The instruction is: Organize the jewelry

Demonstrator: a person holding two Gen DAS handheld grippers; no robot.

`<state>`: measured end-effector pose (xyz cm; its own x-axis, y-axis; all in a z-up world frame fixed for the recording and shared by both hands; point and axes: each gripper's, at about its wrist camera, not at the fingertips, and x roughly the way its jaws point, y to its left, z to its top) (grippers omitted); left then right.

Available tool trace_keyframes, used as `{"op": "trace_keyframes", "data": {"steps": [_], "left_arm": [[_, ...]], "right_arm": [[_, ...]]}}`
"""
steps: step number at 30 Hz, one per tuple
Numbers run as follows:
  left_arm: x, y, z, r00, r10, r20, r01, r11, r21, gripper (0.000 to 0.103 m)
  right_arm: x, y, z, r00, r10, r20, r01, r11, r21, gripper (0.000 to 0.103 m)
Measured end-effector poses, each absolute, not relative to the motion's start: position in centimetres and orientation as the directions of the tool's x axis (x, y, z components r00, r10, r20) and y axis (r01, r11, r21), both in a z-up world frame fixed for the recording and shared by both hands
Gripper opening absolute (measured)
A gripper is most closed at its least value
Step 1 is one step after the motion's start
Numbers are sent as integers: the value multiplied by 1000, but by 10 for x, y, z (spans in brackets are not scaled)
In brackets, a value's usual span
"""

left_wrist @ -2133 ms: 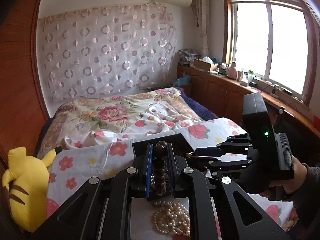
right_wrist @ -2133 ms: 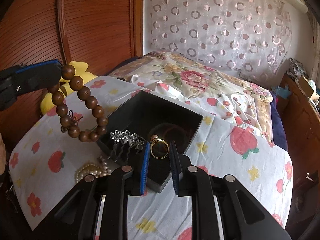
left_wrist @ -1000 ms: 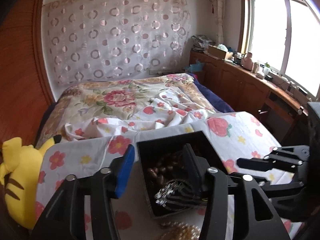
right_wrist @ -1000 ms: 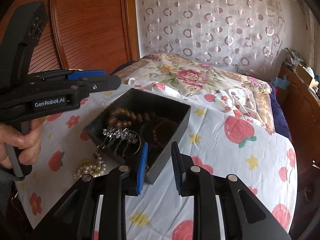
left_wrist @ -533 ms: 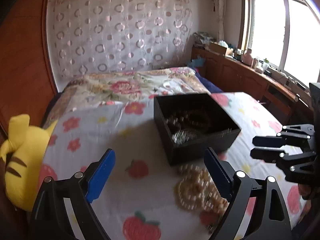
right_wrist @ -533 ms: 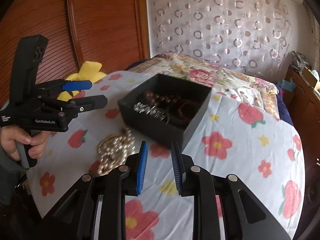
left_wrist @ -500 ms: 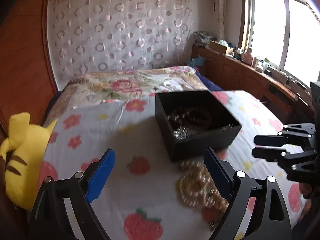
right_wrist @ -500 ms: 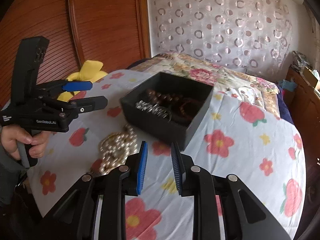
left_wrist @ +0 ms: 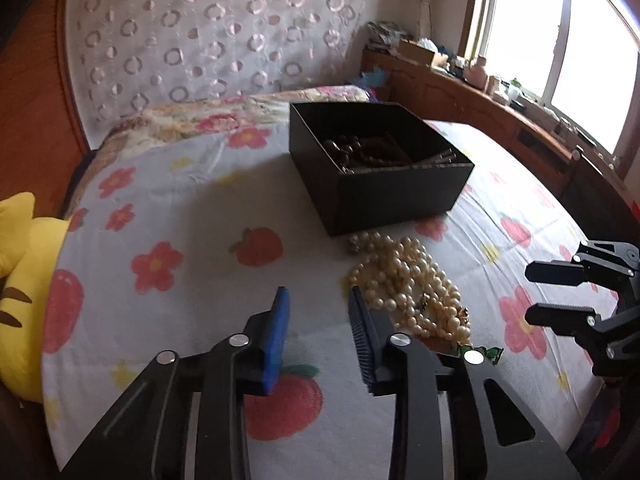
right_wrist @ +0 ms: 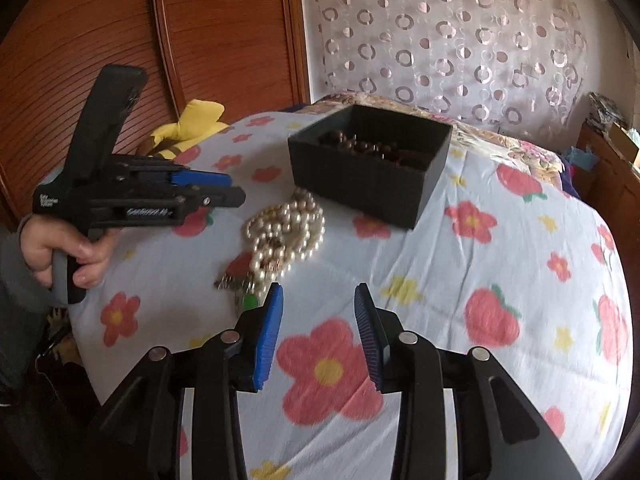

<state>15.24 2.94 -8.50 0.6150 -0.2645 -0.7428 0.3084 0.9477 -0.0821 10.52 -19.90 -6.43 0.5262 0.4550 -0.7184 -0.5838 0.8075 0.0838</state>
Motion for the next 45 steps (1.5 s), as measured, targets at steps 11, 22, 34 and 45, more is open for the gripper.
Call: {"op": "trace_keyframes", "data": {"steps": [11,22,34,45], "left_arm": [[158,10,-95,581,-263,-770,333,940,-70,15],[165,-5,-95,585,-220,-781,331,943,-18,14],[141,2,-89,610,-254,-751,361,932,-22,3],[104,17,-33,717,-305,-627,340,938,-67,3]], "right_arm": [[102,-206,-78,531,441,-724,-559,824,93,40],[102,-208,-78,526,449,-722,-558,823,105,40],[103,-206,-77,526,455,-719,-560,821,110,40],[103,-205,-75,528,444,-724,-562,822,94,40]]}}
